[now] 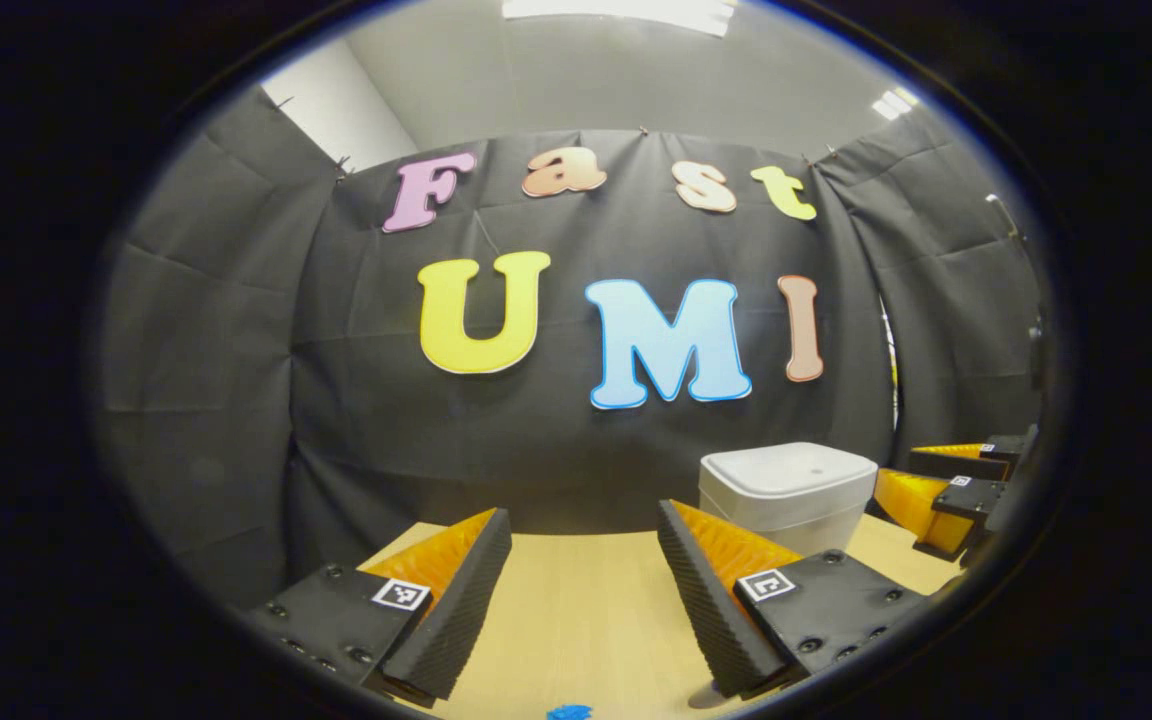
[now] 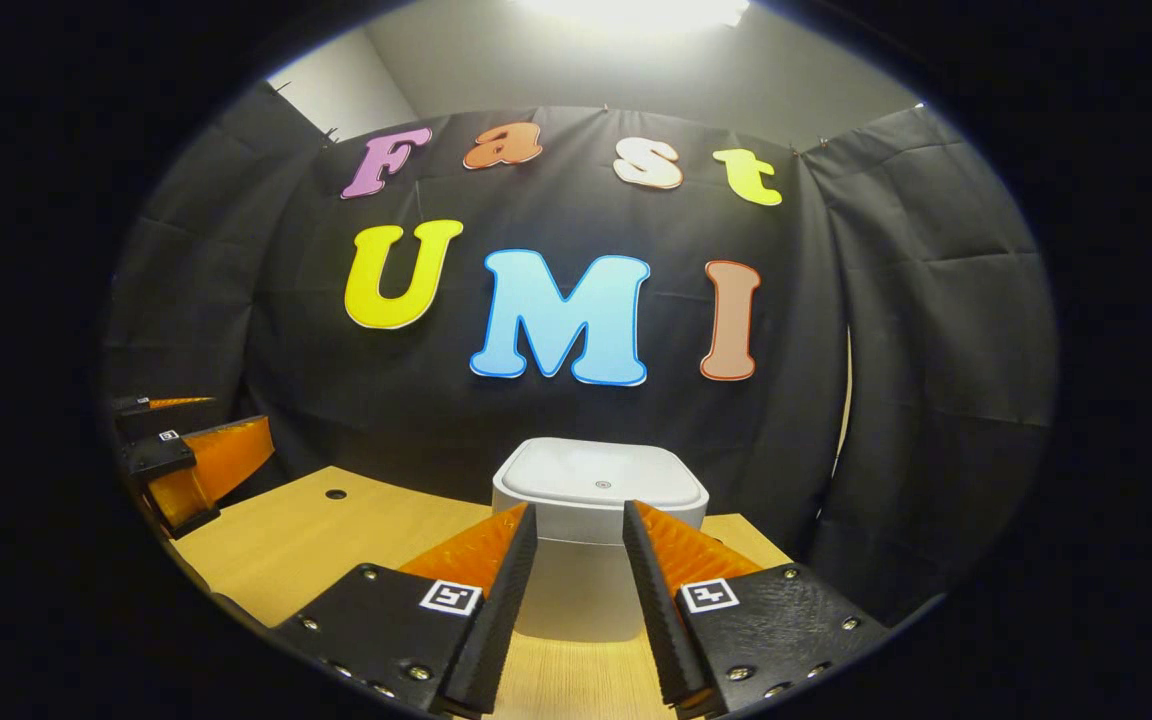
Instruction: Press the lid of the desktop garbage bin to open it, pick up the crumpled paper on the desktop and throw it into the bin, then pick up the pop can on the desktop and drop it into the bin, and finally close the garbage bin lid.
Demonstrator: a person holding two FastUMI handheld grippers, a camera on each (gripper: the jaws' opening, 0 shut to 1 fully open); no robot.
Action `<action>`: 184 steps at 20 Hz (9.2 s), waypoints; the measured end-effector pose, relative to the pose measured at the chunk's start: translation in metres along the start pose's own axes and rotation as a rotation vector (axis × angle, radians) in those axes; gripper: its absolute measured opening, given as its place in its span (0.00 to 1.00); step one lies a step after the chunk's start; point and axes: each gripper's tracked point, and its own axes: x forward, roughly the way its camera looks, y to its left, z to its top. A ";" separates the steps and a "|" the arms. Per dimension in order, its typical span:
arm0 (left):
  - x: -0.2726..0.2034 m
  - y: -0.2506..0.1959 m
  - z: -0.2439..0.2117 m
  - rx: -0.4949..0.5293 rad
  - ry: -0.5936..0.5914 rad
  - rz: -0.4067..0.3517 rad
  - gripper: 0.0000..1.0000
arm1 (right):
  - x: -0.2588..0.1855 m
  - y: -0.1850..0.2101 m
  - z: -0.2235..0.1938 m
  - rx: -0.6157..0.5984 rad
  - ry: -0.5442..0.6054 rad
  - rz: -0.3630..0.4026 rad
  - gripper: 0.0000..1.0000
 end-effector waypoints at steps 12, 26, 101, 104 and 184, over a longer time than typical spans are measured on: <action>0.007 0.007 -0.009 -0.003 0.009 0.012 1.00 | 0.002 -0.001 0.007 -0.040 -0.035 -0.031 0.09; 0.014 0.003 -0.018 0.004 0.034 0.008 1.00 | 0.048 -0.017 0.000 0.025 0.021 -0.003 0.01; -0.020 0.012 -0.104 0.066 0.131 0.034 1.00 | -0.010 -0.052 0.013 0.022 -0.032 -0.072 0.55; -0.027 0.016 -0.126 0.071 0.167 -0.021 1.00 | -0.019 -0.042 0.011 -0.002 -0.004 -0.093 0.70; 0.023 -0.113 -0.096 0.107 0.152 -0.185 0.14 | -0.054 -0.100 0.013 0.069 -0.021 -0.196 0.95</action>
